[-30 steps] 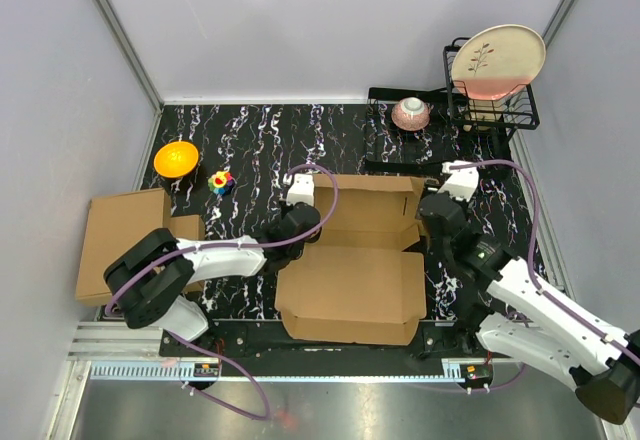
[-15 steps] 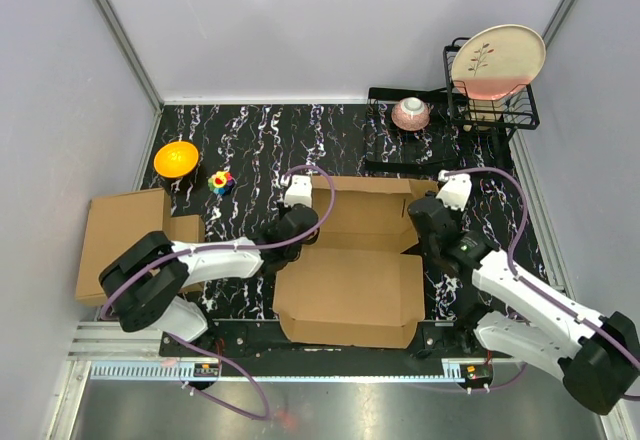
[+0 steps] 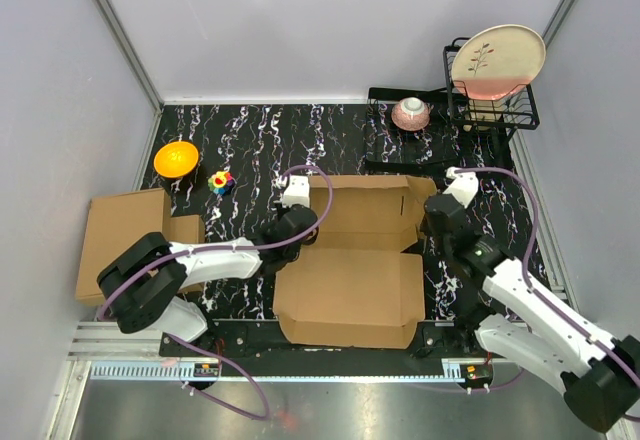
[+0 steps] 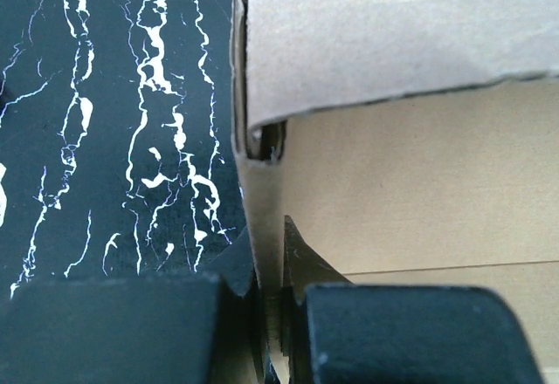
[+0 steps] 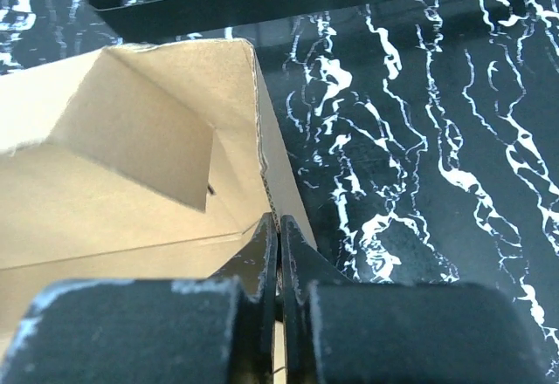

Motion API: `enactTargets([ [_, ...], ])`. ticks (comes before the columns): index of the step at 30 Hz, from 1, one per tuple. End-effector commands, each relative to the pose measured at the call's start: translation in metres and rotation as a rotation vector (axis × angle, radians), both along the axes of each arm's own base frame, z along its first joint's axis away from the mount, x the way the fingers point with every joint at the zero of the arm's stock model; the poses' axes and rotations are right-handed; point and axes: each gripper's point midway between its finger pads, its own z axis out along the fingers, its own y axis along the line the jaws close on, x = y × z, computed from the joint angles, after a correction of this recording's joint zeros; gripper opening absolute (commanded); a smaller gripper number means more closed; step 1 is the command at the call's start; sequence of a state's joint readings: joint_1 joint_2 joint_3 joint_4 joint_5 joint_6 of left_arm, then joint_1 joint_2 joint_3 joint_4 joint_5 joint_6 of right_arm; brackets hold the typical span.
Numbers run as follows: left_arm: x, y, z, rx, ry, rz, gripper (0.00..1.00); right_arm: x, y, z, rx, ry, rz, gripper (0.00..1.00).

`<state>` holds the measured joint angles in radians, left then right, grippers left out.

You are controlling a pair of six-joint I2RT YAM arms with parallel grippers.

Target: Fold the paper box

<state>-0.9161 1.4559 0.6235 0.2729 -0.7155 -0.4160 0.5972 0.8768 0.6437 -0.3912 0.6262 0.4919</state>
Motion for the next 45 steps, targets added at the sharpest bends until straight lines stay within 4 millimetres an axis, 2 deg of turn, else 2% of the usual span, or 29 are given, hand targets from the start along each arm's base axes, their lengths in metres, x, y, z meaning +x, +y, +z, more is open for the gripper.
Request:
enactTargets([
  [1, -0.01, 0.008, -0.019, 0.095, 0.078, -0.009, 0.0, -0.003, 0.018, 0.032, 0.146, -0.081, 0.075, 0.0],
  [9, -0.005, -0.001, -0.015, 0.084, 0.076, -0.016, 0.0, -0.012, 0.051, 0.032, 0.286, -0.056, 0.206, 0.0],
  [14, -0.004, -0.005, -0.01, 0.072, 0.068, -0.024, 0.0, -0.011, 0.062, 0.03, 0.312, -0.066, 0.253, 0.0],
  [20, -0.004, -0.012, -0.011, 0.053, 0.052, -0.047, 0.0, -0.012, 0.098, 0.017, 0.34, -0.021, 0.398, 0.0],
  [24, -0.003, -0.014, -0.012, 0.042, 0.039, -0.055, 0.0, -0.011, 0.108, 0.004, 0.324, 0.025, 0.439, 0.01],
  [25, -0.003, -0.014, -0.012, 0.041, 0.037, -0.054, 0.0, -0.011, 0.107, -0.002, 0.308, 0.043, 0.44, 0.05],
  [26, -0.003, -0.014, -0.012, 0.04, 0.036, -0.053, 0.0, -0.011, 0.108, -0.002, 0.305, 0.047, 0.441, 0.14],
  [27, -0.003, -0.014, -0.012, 0.039, 0.034, -0.051, 0.0, -0.012, 0.105, -0.006, 0.295, 0.059, 0.435, 0.29],
  [28, -0.002, -0.013, -0.012, 0.042, 0.032, -0.05, 0.0, -0.012, 0.103, -0.004, 0.294, 0.053, 0.429, 0.38],
  [31, -0.003, -0.011, -0.013, 0.046, 0.03, -0.043, 0.0, -0.014, 0.093, -0.001, 0.273, 0.034, 0.395, 0.54],
  [34, -0.002, -0.01, -0.012, 0.046, 0.024, -0.037, 0.0, -0.015, 0.082, 0.004, 0.241, 0.016, 0.364, 0.59],
  [39, -0.001, -0.01, -0.011, 0.044, 0.02, -0.033, 0.0, -0.017, 0.074, 0.013, 0.215, -0.009, 0.353, 0.62],
  [45, -0.002, -0.008, -0.013, 0.053, 0.026, -0.028, 0.0, -0.027, 0.063, 0.04, 0.199, -0.083, 0.383, 0.7],
])
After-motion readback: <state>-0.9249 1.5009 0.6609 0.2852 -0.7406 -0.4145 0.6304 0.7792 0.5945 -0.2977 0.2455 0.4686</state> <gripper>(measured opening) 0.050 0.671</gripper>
